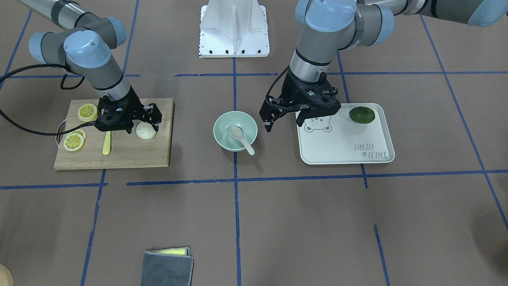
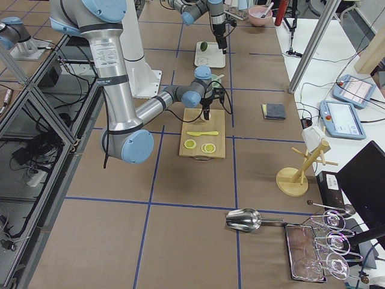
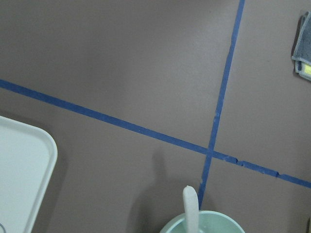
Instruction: Put spoon and bun in bowl
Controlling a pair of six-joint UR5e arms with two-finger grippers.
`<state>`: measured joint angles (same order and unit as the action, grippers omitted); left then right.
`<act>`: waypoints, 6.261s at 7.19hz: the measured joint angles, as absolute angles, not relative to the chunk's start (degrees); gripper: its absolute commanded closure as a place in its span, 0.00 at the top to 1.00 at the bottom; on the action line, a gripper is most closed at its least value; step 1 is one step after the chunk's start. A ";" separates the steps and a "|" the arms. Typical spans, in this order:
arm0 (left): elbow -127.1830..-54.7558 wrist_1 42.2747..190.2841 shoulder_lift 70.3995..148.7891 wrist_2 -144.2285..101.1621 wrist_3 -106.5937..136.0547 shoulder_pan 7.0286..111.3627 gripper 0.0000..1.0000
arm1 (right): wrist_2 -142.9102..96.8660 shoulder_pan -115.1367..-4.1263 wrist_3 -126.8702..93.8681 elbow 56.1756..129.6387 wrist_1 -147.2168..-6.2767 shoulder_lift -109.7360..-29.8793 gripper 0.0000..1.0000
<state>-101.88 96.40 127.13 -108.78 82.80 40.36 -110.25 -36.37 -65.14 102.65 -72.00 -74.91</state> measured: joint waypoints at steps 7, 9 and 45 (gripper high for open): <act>-105.88 96.16 121.17 -115.37 73.43 49.85 1.00 | -111.06 -36.88 -64.78 107.70 -75.61 -73.74 0.00; -108.84 95.85 115.38 -116.18 62.88 54.86 1.00 | -111.15 -37.27 -65.04 108.94 -82.68 -66.88 0.00; -95.54 88.30 88.25 -133.33 -8.06 89.91 1.00 | -136.73 -93.75 14.06 85.36 -90.49 -88.75 1.00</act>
